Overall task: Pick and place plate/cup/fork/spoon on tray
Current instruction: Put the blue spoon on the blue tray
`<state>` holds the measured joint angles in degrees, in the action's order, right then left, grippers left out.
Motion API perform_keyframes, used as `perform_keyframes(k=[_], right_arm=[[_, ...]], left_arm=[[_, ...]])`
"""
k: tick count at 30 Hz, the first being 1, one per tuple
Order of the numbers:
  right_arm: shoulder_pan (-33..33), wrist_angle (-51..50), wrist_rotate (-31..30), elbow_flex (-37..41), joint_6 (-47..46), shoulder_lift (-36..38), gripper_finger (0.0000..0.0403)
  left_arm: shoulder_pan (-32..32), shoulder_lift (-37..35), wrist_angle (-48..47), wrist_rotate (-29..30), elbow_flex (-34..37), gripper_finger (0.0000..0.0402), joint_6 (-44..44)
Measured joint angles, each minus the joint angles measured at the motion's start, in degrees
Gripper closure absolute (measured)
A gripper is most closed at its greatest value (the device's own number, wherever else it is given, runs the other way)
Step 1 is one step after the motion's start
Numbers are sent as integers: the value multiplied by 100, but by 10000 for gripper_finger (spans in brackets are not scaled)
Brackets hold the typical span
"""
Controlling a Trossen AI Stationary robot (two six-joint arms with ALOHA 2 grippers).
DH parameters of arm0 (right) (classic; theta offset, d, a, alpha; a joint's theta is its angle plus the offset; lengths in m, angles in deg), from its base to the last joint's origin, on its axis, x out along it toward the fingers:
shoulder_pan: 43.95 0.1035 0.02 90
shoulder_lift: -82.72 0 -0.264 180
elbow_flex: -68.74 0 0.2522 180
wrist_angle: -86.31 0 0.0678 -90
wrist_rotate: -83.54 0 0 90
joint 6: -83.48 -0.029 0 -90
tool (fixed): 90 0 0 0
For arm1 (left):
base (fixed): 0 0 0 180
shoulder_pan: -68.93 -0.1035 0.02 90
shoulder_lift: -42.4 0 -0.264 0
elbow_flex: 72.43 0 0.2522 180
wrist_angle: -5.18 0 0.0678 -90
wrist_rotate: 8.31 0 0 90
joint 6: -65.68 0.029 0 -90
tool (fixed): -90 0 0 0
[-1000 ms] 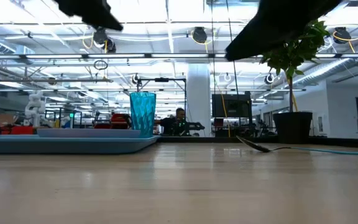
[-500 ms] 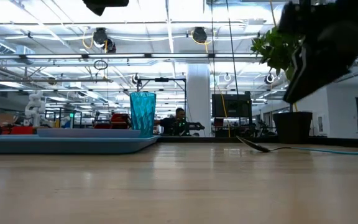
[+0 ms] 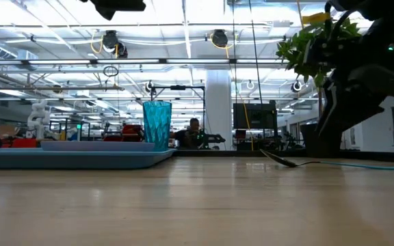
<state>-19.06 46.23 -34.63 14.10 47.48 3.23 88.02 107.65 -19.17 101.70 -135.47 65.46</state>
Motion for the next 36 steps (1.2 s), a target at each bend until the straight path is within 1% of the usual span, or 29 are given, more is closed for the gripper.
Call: perform_keyframes(k=[3, 9, 16, 23, 27, 30, 34, 36], right_arm=[[-68, 74, 151, 0, 241, 0, 268], [-253, 119, 861, 0, 633, -2, 259], [-469, 277, 881, 169, 870, -2, 234], [-849, 1219, 880, 610, 1173, -2, 232], [-1110, 1218, 881, 849, 1059, -4, 245], [-1226, 1251, 898, 940, 912, -1, 265], [-1305, 1280, 957, 1008, 870, 7, 311], [-1381, 1295, 1133, 1054, 761, 15, 338]], left_arm=[[-84, 0, -128, 15, 0, 314, -102], [-114, -1, -360, 15, 0, 314, -313], [-114, 0, -290, 14, 0, 314, -312], [-114, 0, -289, 12, 0, 314, -318], [-114, 0, -289, 10, 0, 314, -333], [-114, 52, -259, 10, 0, 314, -390], [-115, 227, -210, 6, 9, 314, -401], [-148, 377, -83, 1, 9, 314, -343]])
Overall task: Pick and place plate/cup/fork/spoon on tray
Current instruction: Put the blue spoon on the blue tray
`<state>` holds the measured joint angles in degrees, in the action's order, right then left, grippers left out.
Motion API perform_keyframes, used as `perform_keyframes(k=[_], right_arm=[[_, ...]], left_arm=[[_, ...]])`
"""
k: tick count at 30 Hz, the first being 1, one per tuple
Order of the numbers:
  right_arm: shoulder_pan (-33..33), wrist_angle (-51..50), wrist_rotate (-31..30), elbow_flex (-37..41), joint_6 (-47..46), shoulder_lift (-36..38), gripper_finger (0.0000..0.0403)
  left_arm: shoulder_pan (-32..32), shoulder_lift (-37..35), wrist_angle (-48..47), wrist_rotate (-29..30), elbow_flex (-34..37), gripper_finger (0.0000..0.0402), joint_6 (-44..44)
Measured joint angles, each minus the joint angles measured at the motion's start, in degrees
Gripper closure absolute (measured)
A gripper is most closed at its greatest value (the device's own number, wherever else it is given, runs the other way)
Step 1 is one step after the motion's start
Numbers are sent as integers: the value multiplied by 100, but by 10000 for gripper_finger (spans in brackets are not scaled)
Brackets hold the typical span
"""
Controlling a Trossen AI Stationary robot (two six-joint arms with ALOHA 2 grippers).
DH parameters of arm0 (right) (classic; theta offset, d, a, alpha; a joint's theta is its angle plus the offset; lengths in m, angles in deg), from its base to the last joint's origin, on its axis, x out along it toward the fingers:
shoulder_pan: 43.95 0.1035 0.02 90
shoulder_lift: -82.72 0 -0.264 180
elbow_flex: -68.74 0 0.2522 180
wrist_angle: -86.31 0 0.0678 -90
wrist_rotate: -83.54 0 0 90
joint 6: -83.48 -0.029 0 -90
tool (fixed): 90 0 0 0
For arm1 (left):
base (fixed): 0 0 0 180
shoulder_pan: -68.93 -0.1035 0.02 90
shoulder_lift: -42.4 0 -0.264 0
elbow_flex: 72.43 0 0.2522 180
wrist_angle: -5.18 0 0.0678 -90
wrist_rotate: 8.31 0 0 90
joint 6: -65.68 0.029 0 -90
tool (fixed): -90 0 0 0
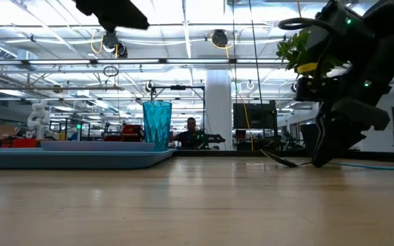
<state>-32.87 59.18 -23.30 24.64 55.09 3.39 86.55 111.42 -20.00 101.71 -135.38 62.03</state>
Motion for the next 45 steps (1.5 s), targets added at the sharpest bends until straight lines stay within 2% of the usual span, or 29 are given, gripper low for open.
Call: perform_keyframes(k=[5, 11, 15, 30, 38, 42, 45], right_arm=[[-117, 11, 258, 71, -96, 3, 395], [-128, 22, 312, 74, -16, -2, 387], [-128, 213, 353, 88, 115, 109, 397], [-126, 242, 309, 105, 350, 1057, 402], [-73, 931, -688, 96, 564, 1329, 402], [-8, 1616, -1408, 96, 585, 1300, 402], [-10, 2263, -1789, 94, 1084, 1303, 402]], left_arm=[[-72, 351, 355, 3, 0, 314, 277], [-262, 495, 849, 6, 0, 314, 545], [-400, 466, 853, 3, 0, 314, 596], [-748, 436, 870, 3, -3, 314, 805], [-1048, 436, 1253, 2, -4, 314, 620], [-1115, 498, 1591, 16, -4, 314, 654], [-1123, 622, 1894, 2, -14, 312, 713]])
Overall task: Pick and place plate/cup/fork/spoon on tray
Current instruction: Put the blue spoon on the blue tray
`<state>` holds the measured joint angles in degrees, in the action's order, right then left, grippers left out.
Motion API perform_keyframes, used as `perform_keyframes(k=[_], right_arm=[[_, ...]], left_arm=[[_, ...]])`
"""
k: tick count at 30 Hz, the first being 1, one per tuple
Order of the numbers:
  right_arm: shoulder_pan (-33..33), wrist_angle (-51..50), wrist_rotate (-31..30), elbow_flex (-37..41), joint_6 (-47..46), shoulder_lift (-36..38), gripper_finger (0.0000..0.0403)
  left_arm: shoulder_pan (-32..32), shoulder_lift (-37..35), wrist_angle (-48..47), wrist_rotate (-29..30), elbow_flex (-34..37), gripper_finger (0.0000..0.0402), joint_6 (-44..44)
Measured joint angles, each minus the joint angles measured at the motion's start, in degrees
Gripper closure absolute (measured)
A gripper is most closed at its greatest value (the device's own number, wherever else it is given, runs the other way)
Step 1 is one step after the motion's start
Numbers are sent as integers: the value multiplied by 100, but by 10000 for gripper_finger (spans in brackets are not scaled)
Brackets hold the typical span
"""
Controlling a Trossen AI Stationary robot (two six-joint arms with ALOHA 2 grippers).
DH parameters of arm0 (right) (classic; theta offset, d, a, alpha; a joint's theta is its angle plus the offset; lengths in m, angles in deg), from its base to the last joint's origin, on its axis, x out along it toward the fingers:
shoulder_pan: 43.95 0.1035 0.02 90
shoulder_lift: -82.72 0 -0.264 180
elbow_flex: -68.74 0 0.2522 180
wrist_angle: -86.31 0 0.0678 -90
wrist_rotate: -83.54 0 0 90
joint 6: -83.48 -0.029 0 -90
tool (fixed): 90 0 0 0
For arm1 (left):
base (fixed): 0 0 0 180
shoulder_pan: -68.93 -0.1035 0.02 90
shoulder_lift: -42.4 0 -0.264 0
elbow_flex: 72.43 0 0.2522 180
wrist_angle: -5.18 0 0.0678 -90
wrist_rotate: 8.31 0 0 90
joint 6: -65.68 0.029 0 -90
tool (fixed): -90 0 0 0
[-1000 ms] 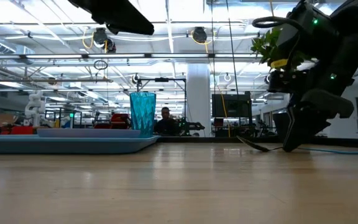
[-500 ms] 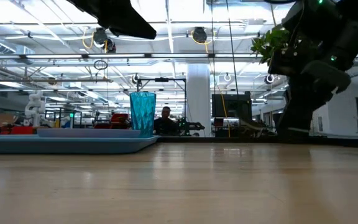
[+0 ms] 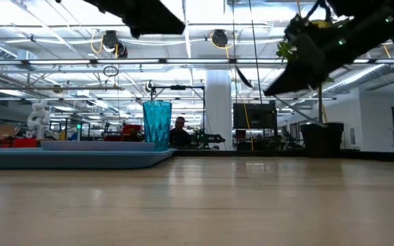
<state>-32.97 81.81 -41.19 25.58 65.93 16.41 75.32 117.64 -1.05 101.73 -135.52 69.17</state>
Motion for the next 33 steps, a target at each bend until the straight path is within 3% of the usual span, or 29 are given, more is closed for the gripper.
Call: perform_keyframes(k=[6, 13, 19, 25, 29, 33], right_arm=[[-2, 1374, -585, -2, 1147, -1, 403], [-52, 3155, -280, -9, 2170, 4, 402], [-48, 3855, 422, -9, 2340, 0, 401], [-48, 4156, 597, -5, 2208, -215, 401], [-46, 4673, 957, -5, 2032, -523, 401], [-81, 5067, 961, -5, 2035, -908, 401]], left_arm=[[10, 461, 582, -53, -4, 259, 47], [-108, 1429, 1853, -118, -1, 199, 72], [-158, 1894, 2696, -264, 13, 195, 72], [-168, 2459, 4205, -1004, 3, 195, 52], [-271, 2635, 4415, -1022, 9, 195, -74], [-365, 2703, 4529, -1538, 7, 195, -235]])
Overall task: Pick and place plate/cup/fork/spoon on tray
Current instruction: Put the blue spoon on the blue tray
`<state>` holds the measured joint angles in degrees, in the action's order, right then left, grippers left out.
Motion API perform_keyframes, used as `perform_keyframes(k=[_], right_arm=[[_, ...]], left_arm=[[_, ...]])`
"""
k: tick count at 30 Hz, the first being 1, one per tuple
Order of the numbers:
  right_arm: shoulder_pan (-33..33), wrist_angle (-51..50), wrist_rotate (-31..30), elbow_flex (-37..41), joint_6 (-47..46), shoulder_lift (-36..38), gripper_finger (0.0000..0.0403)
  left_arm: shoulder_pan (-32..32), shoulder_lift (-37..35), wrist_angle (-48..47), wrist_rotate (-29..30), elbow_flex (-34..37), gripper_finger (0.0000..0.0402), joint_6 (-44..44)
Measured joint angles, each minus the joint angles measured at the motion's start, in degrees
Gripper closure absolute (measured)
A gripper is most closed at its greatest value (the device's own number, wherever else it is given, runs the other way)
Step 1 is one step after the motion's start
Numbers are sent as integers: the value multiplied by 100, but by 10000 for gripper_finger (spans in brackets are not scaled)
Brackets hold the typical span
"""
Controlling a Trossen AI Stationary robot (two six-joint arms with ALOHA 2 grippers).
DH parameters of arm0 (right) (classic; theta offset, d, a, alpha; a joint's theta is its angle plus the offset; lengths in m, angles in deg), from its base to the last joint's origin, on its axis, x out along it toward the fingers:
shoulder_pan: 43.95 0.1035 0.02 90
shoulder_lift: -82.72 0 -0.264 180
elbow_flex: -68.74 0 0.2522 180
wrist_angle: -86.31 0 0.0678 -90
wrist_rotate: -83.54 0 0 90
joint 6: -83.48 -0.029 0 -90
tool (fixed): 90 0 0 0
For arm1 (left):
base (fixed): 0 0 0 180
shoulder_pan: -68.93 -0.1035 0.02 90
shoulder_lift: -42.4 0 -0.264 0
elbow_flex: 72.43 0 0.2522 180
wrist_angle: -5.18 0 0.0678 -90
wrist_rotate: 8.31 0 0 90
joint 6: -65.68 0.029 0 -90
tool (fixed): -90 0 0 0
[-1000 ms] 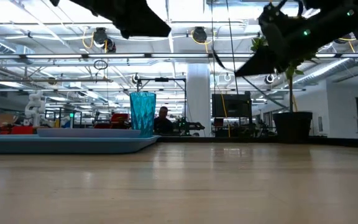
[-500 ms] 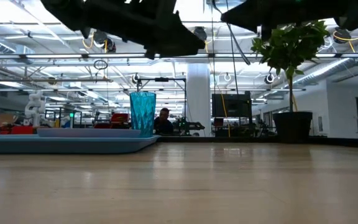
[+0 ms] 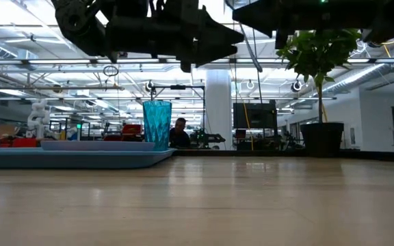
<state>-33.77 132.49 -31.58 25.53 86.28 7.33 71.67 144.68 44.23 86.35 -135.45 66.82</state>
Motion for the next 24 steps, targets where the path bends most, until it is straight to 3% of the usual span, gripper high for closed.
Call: perform_keyframes(k=[7, 10, 24], right_arm=[[-137, 391, 72, 0, -60, -422, 401], [-194, 507, 295, 0, -66, -449, 401], [-197, 499, 292, 0, -65, -449, 401]], left_arm=[[-59, 131, 138, -163, -4, 195, -9], [-110, 188, 68, -167, 0, 195, -109], [-154, 170, 195, -185, 0, 195, -281]])
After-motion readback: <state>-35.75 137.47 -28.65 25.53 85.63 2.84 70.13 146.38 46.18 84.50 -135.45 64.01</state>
